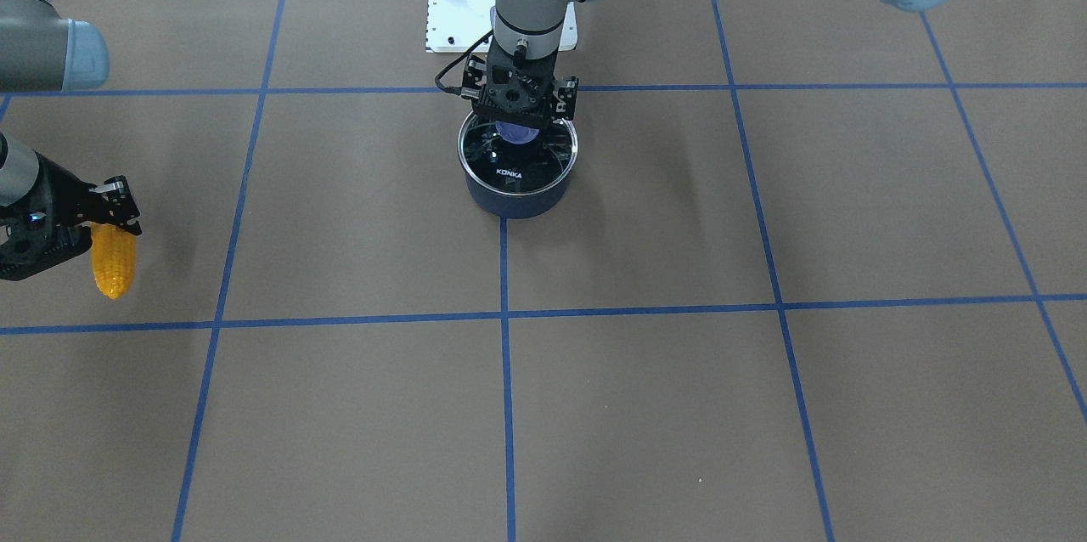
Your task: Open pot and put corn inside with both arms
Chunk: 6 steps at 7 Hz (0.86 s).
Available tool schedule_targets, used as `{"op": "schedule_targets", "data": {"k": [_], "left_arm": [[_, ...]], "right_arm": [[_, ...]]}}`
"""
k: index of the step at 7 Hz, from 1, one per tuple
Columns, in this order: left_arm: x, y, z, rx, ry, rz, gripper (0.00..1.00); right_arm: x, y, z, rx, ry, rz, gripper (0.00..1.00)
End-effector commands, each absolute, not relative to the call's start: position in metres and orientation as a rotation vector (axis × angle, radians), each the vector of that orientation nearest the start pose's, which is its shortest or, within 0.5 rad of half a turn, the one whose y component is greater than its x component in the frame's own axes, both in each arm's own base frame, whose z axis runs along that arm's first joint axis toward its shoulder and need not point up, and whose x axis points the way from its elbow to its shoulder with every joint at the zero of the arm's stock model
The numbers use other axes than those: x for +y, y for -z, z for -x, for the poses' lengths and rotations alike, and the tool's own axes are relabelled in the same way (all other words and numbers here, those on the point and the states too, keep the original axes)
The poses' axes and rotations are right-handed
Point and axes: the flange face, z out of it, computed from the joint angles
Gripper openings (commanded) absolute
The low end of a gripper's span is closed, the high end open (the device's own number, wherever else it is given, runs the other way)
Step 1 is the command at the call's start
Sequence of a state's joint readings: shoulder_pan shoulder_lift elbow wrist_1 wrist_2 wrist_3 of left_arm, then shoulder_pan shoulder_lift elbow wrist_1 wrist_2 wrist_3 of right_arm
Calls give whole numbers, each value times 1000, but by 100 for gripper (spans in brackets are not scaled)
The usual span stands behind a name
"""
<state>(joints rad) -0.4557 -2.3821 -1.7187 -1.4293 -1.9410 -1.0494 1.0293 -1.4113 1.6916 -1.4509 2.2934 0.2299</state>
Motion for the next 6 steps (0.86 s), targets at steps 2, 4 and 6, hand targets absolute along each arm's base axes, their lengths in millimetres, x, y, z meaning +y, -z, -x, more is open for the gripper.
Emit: {"op": "schedule_targets", "data": {"k": [2,4,6], "left_arm": [[-383,-127,-560,872,-206,-65,64],[-384,-129,-561,868,-205,-64,63],[-390,-117,-543,893,-197,-89,63]], "right_arm": [[-518,-493,234,-818,446,-103,15],[-514,-479,233,-844,451,-114,15],[-518,-462,242,-860,449,-123,15]]}}
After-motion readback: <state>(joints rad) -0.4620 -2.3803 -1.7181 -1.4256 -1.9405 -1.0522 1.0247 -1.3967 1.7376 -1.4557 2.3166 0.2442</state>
